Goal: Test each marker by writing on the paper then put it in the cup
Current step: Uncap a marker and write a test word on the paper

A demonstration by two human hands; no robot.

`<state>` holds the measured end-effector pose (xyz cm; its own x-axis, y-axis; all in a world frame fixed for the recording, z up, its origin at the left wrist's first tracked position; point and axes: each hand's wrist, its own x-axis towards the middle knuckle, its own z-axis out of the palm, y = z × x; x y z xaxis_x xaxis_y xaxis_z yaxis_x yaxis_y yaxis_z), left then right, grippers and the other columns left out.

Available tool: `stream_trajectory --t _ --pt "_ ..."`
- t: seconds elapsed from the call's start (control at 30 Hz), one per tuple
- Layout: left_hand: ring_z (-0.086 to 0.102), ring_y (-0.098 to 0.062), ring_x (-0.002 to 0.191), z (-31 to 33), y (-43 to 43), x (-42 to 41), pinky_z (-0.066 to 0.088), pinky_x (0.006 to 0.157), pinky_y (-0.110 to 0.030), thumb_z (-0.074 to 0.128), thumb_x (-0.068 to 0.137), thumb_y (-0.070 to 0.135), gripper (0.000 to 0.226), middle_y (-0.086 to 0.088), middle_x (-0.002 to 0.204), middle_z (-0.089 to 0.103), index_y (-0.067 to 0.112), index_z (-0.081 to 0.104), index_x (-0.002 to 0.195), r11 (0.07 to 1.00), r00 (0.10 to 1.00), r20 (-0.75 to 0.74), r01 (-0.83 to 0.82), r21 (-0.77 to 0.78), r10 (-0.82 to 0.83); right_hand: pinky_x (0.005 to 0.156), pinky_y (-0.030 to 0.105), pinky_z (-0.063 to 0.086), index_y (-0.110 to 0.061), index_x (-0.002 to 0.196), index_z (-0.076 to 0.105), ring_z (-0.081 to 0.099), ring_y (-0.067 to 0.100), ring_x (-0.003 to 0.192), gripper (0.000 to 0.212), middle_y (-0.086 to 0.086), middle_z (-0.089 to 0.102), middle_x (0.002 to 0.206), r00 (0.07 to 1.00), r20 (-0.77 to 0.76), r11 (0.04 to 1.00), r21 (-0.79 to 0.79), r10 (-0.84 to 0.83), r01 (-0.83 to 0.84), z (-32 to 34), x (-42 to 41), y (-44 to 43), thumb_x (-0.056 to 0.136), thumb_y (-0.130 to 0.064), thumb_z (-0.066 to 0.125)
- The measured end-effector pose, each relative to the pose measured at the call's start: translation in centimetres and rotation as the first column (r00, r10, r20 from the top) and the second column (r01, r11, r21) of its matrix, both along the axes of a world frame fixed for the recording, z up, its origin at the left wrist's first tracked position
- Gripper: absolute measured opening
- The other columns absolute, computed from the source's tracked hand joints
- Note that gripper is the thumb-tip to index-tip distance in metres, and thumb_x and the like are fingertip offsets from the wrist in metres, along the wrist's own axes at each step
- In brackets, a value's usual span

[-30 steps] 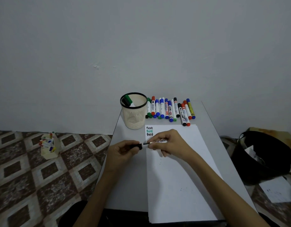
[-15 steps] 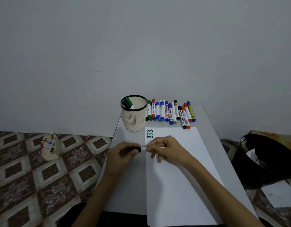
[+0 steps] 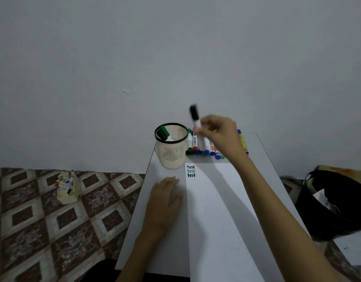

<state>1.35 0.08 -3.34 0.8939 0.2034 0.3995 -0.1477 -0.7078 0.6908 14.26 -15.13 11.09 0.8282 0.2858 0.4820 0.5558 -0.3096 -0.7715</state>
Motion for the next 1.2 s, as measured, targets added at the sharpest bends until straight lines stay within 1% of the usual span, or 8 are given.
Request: stream_trajectory --t 0.13,0.27,0.37,0.5,0.67,0.8,0.93,1.2 --pt "0.029 -0.005 0.134 -0.4 -0.1 0.3 0.005 0.117 -0.030 0.028 0.080 0.061 0.069 0.005 0.141 0.044 0.019 0.051 0.130 0.992 0.999 -0.052 0.022 0.125 -0.015 0.067 0.037 0.060 -0.015 0.093 0.062 0.068 0.022 0.073 0.020 -0.002 0.065 0.078 0.998 0.028 0.975 0.216 -0.059 0.052 2.1 1.9 2.8 0.082 -0.025 0.075" --pt "0.027 -0.005 0.136 -0.5 -0.2 0.3 0.003 0.117 -0.029 0.026 0.081 0.063 0.070 0.006 0.142 0.043 0.020 0.051 0.131 0.988 0.998 -0.057 0.018 0.156 -0.009 0.076 0.037 0.056 -0.018 0.091 0.066 0.064 0.011 0.078 0.024 -0.006 0.067 0.083 0.990 0.026 0.990 -0.025 -0.138 0.139 0.6 3.3 5.9 0.080 -0.037 0.074" --pt "0.029 -0.005 0.135 -0.5 -0.1 0.4 0.001 0.116 -0.028 0.026 0.081 0.062 0.070 0.006 0.141 0.044 0.020 0.051 0.130 0.987 0.999 -0.049 0.014 0.160 -0.006 0.077 0.030 0.045 -0.012 0.098 0.070 0.058 0.018 0.103 0.034 0.004 0.065 0.110 0.980 0.032 0.962 -0.190 -0.195 0.198 -1.2 4.0 7.2 0.083 -0.042 0.069" --pt "0.030 -0.007 0.134 -0.6 -0.1 0.5 0.003 0.116 -0.029 0.026 0.081 0.061 0.069 0.004 0.140 0.045 0.019 0.051 0.130 0.987 0.999 -0.045 0.019 0.161 -0.012 0.080 0.029 0.039 -0.013 0.106 0.070 0.050 0.021 0.117 0.031 0.008 0.056 0.124 0.977 -0.003 0.960 -0.190 -0.212 0.207 -2.8 4.6 7.4 0.085 -0.035 0.068" --pt "0.029 -0.004 0.135 -0.6 0.0 0.5 0.001 0.115 -0.027 0.029 0.080 0.059 0.066 0.007 0.141 0.044 0.022 0.052 0.130 0.987 0.999 -0.037 0.015 0.163 -0.009 0.082 0.032 0.048 -0.017 0.109 0.066 0.057 0.017 0.100 0.020 0.006 0.061 0.117 0.951 -0.058 0.953 -0.024 -0.302 0.301 -3.8 5.7 4.4 0.092 -0.026 0.059" --pt "0.028 -0.005 0.134 -0.6 0.1 0.6 -0.001 0.114 -0.027 0.029 0.078 0.059 0.066 0.007 0.141 0.043 0.024 0.053 0.128 0.983 0.999 -0.047 0.022 0.180 -0.013 0.072 0.029 0.044 -0.011 0.116 0.066 0.059 0.025 0.104 0.029 0.010 0.062 0.121 0.821 -0.065 0.807 -0.245 -0.567 0.538 -6.2 8.0 -1.3 0.091 -0.009 0.051" --pt "0.030 -0.006 0.133 -0.6 0.1 0.6 0.001 0.115 -0.029 0.029 0.078 0.059 0.063 0.007 0.139 0.045 0.025 0.056 0.125 0.982 0.999 -0.039 0.019 0.186 -0.012 0.088 0.043 0.044 -0.007 0.127 0.056 0.045 0.037 0.116 0.036 0.020 0.051 0.125 0.722 -0.023 0.614 -0.545 -0.691 0.570 -8.8 8.7 -6.0 0.093 -0.009 0.048" --pt "0.034 -0.007 0.131 -0.5 0.0 0.6 0.005 0.115 -0.031 0.032 0.079 0.057 0.060 0.007 0.137 0.047 0.025 0.057 0.123 0.983 0.999 -0.032 0.014 0.181 -0.008 0.069 0.035 0.049 -0.004 0.107 0.069 0.060 0.035 0.091 0.027 0.019 0.066 0.101 0.750 -0.043 0.698 -0.404 -0.660 0.591 -11.0 9.0 -8.0 0.088 -0.002 0.050"
